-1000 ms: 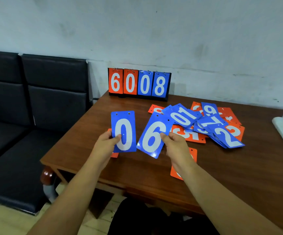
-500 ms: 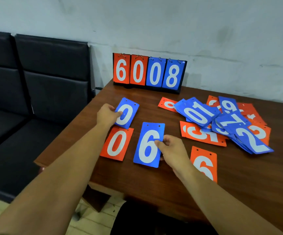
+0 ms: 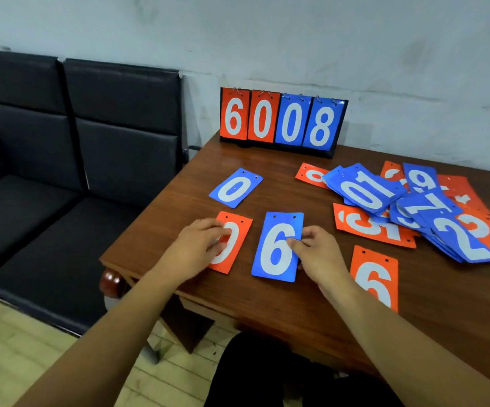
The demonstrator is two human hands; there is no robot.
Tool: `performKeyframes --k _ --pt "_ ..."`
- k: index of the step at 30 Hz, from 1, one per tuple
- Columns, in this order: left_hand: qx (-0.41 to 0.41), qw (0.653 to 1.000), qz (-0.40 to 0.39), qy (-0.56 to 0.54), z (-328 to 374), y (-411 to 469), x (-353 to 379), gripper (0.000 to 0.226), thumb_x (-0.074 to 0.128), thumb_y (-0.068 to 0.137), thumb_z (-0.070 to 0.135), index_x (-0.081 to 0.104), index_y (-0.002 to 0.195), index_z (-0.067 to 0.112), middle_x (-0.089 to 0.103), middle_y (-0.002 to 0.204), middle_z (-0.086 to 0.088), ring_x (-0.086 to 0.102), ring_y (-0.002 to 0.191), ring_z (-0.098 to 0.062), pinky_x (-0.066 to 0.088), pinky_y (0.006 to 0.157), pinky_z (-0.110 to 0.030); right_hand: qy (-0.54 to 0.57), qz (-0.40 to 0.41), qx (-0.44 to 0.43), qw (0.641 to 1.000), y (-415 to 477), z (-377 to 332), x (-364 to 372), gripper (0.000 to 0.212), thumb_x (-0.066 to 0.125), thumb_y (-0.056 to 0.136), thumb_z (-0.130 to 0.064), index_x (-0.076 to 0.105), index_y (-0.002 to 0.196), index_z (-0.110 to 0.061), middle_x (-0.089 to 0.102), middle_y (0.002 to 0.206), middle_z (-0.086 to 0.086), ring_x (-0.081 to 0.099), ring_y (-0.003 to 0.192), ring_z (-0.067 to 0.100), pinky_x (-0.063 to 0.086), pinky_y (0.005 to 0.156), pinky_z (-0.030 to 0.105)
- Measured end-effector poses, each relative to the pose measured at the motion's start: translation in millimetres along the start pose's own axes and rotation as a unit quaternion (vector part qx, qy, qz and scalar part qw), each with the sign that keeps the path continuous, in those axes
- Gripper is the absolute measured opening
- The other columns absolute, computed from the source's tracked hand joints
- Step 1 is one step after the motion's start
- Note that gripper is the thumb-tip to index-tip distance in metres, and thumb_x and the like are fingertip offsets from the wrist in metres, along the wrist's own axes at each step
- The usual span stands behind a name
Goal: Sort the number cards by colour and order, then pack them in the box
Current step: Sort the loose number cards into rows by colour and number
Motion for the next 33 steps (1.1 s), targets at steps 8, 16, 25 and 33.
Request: performKeyframes --k 8,16,25,33 --pt "-0.004 0.997 0.071 -0.006 -1 -42 -27 0.034 0.052 0.099 0.029 0.057 0.132 0.028 0.046 0.146 0.010 0.038 0.137 -0.010 0.030 0.112 -0.030 0.008 -0.008 0.007 1.000 -41 3 -1 0.019 0.069 0.089 -0.030 0.057 0.098 -0.017 0.070 0.101 0.002 0.069 0.088 0.012 0.055 0.052 0.025" --pt "0.072 0.987 0.050 -0.132 139 -32 6 0.024 0.056 0.096 0.022 0.060 0.120 0.024 0.053 0.125 0.009 0.052 0.115 -0.006 0.041 0.093 -0.018 -0.002 0.062 0.017 0.998 -66 24 -92 0.024 0.067 0.089 -0.037 0.058 0.102 -0.018 0.067 0.105 0.000 0.068 0.090 0.013 0.059 0.059 0.030" --pt "0.248 0.965 -0.090 0.006 273 -38 99 0.048 0.049 0.097 0.041 0.045 0.144 0.031 0.033 0.155 0.008 0.027 0.143 -0.013 0.018 0.116 -0.037 0.018 0.221 0.062 0.973 -68 93 -247 0.020 0.069 0.088 -0.027 0.063 0.097 -0.010 0.069 0.104 0.008 0.067 0.094 0.024 0.057 0.084 0.048" --pt "0.295 0.949 -0.105 -0.025 278 -69 105 0.045 0.053 0.090 0.053 0.053 0.133 0.039 0.038 0.144 0.017 0.030 0.135 -0.004 0.023 0.112 -0.040 -0.107 0.228 0.072 0.965 -45 102 -277 0.025 0.066 0.089 -0.021 0.053 0.071 -0.009 0.059 0.074 0.007 0.060 0.077 0.025 0.054 0.065 0.037"
Point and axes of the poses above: each hand's wrist, its own y-axis towards the middle knuckle, its own x-axis out of the palm, z = x × y, the point moved 10 cm from there along y, towards the middle knuckle
